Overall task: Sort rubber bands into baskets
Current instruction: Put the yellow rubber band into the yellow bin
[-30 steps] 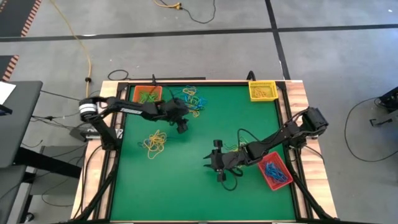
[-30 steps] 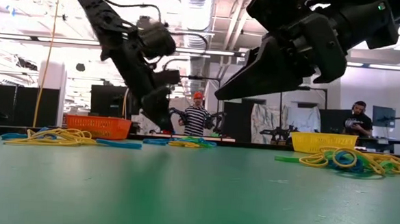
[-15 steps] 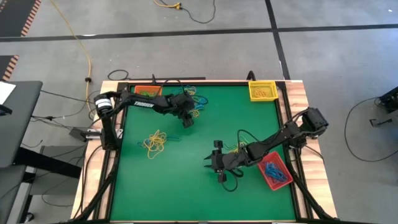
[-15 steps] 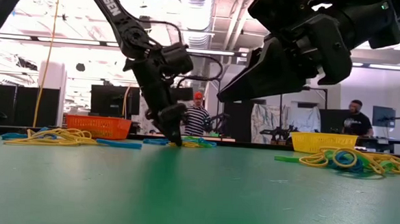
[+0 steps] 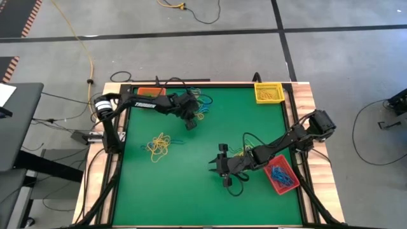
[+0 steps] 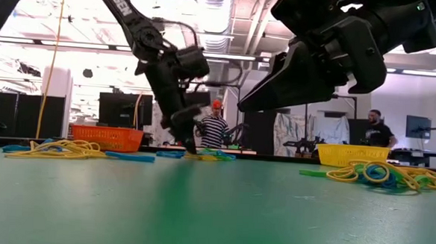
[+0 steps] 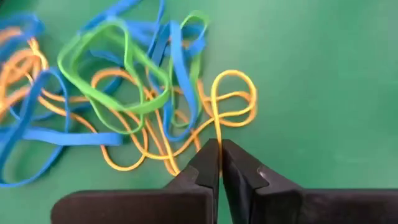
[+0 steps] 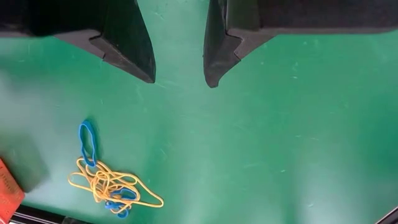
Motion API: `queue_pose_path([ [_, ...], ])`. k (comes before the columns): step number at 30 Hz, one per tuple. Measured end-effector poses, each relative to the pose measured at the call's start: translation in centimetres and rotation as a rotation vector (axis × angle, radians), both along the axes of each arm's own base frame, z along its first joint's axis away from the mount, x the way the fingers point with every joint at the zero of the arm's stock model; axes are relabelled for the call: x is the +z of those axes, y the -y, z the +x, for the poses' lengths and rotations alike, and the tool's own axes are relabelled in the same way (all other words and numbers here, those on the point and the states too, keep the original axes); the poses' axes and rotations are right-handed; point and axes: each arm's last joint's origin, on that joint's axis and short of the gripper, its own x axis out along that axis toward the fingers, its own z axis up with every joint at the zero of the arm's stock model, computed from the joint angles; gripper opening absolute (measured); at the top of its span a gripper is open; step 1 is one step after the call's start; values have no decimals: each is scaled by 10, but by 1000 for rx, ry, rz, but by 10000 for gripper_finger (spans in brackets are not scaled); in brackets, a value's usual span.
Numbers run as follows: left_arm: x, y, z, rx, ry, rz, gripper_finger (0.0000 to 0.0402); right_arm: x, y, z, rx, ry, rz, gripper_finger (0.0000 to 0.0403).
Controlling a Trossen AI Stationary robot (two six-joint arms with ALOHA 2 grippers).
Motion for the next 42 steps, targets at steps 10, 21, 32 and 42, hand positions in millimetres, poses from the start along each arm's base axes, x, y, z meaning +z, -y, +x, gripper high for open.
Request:
queue_pose_path([
  [10, 44, 24, -6, -58, 66, 35, 0, 0, 0, 0, -2, 1, -5, 168],
  [21, 94, 62, -15, -134, 187, 102, 0, 0, 15, 0, -308, 40, -167, 168],
  [32, 111, 87, -17, -181, 235, 142, 0, 5, 34, 9, -383, 104, -89, 168],
  [42, 111, 102, -14, -223, 236, 146, 0, 10, 47, 14, -442, 160, -78, 168],
])
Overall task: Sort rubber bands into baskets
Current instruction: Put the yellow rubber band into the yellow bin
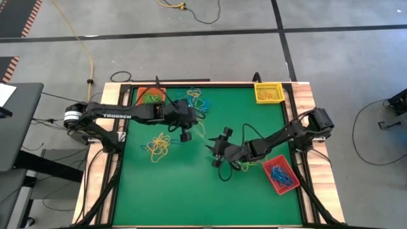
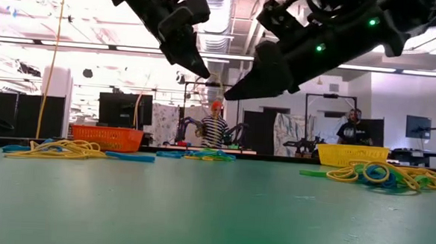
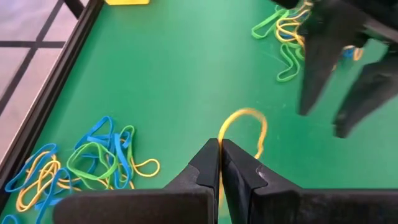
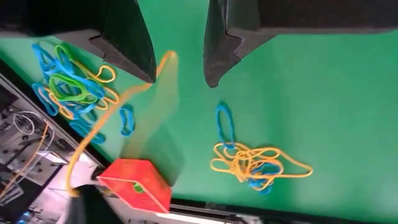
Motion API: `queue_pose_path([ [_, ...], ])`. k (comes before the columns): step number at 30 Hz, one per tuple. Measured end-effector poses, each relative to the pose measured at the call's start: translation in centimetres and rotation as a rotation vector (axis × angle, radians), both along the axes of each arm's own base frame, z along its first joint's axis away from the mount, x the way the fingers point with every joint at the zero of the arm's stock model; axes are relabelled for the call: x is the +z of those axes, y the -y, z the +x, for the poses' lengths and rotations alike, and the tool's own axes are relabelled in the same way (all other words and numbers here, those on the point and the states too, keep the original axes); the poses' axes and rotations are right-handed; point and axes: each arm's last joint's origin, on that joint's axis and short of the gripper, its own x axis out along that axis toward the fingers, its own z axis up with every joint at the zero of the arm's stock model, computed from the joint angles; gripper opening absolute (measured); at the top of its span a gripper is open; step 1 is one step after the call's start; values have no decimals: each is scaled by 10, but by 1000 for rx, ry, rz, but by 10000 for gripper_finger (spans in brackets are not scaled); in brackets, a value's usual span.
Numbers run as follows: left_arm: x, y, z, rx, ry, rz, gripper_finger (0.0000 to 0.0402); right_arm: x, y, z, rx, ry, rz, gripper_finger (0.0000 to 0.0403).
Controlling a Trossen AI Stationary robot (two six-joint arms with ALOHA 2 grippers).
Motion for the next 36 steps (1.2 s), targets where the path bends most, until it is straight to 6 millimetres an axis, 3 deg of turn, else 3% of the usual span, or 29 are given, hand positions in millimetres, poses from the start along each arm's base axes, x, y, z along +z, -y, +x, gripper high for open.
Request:
queue_pose_path([
  [13, 0, 21, 3, -53, 1, 18, 0, 4, 18, 5, -51, 43, 8, 168],
  [28, 0, 33, 4, -95, 3, 33, 0, 6, 23, 8, -16, 73, 38, 166],
  [36, 1, 39, 5, -105, 3, 43, 0, 6, 23, 8, -16, 72, 38, 116],
])
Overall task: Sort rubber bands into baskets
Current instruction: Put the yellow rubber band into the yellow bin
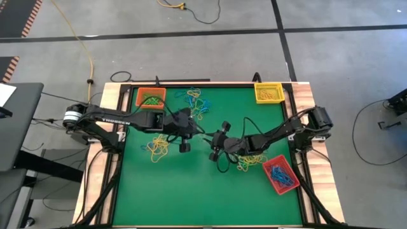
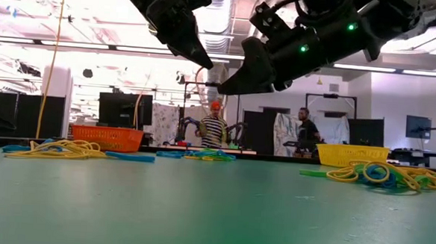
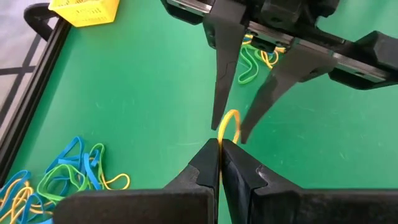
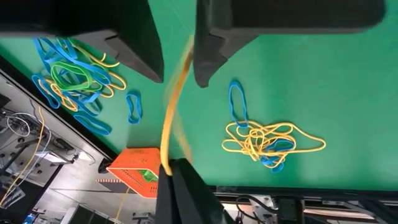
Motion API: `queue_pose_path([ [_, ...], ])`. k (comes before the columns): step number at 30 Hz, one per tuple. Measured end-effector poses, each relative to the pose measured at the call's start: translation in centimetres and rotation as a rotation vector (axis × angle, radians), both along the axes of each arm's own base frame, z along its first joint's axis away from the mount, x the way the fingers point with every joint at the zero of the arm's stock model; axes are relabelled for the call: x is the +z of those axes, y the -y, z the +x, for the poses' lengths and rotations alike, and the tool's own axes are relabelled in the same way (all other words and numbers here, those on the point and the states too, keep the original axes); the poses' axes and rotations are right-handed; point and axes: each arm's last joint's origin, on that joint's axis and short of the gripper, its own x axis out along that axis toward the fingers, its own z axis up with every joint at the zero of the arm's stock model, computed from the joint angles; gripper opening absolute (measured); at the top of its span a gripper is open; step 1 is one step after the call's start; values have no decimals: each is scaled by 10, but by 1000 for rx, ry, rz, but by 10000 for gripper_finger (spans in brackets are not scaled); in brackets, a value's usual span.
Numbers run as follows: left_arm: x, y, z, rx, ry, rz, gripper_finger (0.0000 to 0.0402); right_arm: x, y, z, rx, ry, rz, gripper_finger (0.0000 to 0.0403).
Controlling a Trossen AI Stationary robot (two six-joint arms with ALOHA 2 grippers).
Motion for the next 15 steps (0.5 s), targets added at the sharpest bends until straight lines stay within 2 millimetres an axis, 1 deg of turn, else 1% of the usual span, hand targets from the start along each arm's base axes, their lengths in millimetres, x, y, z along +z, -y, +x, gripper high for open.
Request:
queue_pose_path([
  [9, 0, 1, 0, 5, -4, -4, 0, -1, 0, 0, 26, -20, -17, 19],
  [11, 0, 1, 0, 5, -5, -5, 0, -1, 0, 0, 31, -26, -29, 12],
  [15, 0, 1, 0, 10, -5, -11, 0, -1, 0, 0, 35, -35, -39, 15],
])
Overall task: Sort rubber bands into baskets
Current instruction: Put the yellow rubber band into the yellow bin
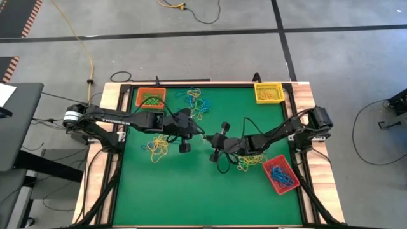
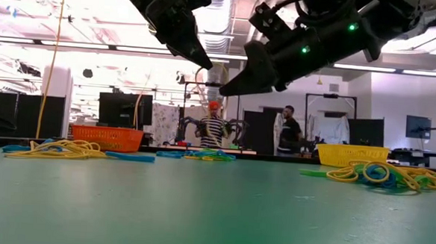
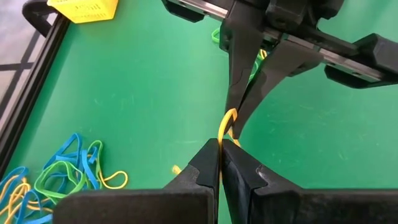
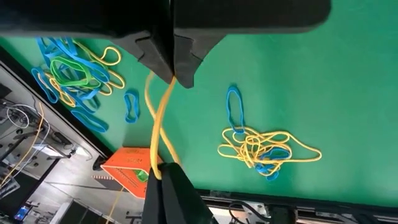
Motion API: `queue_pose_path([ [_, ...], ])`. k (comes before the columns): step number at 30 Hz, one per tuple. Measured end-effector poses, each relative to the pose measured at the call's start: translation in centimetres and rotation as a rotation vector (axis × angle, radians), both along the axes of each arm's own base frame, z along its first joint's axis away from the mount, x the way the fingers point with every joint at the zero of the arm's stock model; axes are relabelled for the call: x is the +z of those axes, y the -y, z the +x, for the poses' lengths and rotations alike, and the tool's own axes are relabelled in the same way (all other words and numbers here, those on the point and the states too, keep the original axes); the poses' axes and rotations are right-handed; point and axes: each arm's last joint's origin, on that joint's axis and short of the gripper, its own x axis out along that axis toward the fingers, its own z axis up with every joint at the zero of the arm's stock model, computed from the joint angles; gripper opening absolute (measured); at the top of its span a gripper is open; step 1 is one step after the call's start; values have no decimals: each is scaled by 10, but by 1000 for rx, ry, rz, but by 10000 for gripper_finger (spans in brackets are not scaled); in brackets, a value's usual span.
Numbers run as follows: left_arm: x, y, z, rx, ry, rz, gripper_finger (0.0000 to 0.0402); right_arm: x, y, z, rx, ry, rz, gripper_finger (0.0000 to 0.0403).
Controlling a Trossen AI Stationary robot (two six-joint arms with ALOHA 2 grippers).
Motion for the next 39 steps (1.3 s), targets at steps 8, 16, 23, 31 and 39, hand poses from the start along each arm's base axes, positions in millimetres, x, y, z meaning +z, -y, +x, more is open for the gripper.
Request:
queue_pose_path([
  [8, -1, 3, -1, 35, -19, 28, 46, 0, 7, -4, -28, -65, -32, 13],
  [16, -4, 14, -4, 55, -54, 39, 165, 27, 27, -23, -98, -139, -76, 12],
  [23, -20, 37, -9, 30, -55, -13, 196, 54, 57, -51, -188, -223, -83, 11],
  [31, -55, 63, -19, -18, 58, -80, 197, 80, 104, -90, -358, -290, -76, 11],
  [39, -84, 76, -36, -44, 225, -165, 197, 98, 152, -131, -556, -326, -72, 11],
])
